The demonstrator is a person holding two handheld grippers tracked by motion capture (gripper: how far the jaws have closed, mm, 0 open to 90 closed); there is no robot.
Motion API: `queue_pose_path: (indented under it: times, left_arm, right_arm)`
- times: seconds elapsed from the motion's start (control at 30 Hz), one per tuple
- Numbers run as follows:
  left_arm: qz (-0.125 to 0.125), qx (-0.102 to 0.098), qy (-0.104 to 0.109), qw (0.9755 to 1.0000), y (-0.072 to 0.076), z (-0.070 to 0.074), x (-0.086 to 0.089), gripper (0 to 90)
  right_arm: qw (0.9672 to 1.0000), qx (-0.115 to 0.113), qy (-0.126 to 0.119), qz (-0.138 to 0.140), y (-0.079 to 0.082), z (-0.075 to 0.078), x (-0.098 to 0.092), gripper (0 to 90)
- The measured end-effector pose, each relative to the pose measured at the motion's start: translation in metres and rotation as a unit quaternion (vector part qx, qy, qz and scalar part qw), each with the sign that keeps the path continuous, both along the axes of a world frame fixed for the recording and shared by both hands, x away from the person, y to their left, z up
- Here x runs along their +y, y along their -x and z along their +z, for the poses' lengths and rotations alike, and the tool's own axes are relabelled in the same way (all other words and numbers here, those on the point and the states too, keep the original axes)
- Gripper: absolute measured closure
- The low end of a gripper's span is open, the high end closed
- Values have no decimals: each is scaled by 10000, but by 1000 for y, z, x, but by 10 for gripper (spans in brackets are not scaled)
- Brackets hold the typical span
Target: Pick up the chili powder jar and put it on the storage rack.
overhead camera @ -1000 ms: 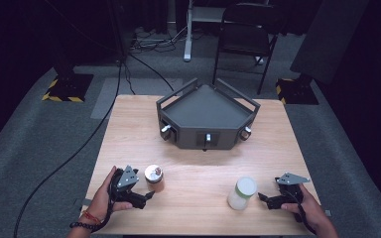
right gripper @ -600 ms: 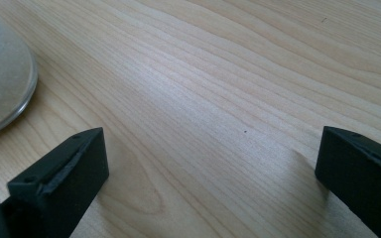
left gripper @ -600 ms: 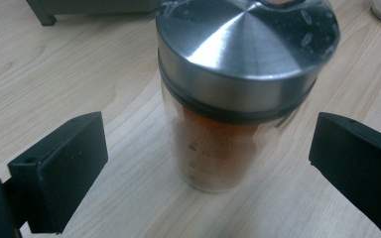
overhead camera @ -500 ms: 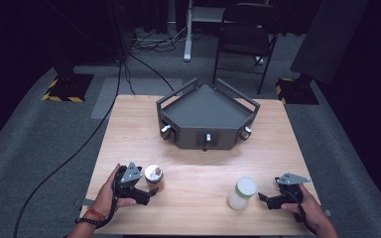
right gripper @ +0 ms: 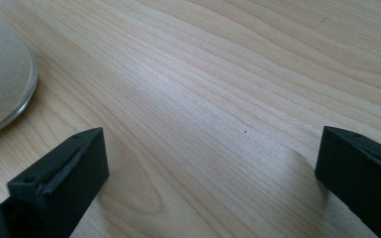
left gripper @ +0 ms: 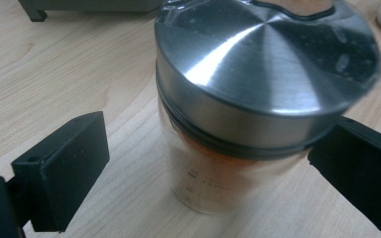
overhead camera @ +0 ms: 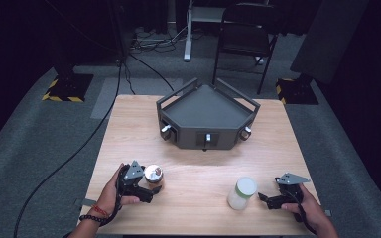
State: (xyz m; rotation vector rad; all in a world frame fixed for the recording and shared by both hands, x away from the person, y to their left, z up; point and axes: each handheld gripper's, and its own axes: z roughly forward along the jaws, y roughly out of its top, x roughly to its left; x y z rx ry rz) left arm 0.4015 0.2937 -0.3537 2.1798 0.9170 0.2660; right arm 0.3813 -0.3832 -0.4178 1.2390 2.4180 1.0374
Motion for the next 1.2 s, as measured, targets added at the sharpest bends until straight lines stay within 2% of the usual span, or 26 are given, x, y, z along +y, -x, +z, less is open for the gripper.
queue_pose_path:
  times: [0.3, 0.37, 0.6, 0.67, 0.9, 1.1, 1.2]
  left_arm:
    - [52, -38, 159, 9999, -2, -5, -4, 42]
    - [89, 32, 270, 9996, -4, -8, -3, 66]
    - [179, -32, 517, 9985, -4, -15, -2, 151]
    - [152, -130, 469, 9987, -3, -17, -4, 180]
    - [51, -221, 554, 9982, -3, -21, -6, 287]
    - [-31, -180, 587, 9981, -7, -20, -4, 306]
    - [-22, -194, 538, 9984, -6, -19, -7, 308]
  right_arm:
    - [10000, -1, 0, 0, 0, 0, 0, 0]
    - [10000, 1, 0, 0, 0, 0, 0, 0]
    - [10000, 4, -2, 25, 0, 0, 0, 0]
    - [10000, 2, -2, 37, 0, 0, 0, 0]
    - [10000, 2, -2, 40, 0, 0, 0, 0]
    - [10000, 2, -4, 39, 0, 0, 0, 0]
    - [10000, 2, -3, 41, 0, 0, 0, 0]
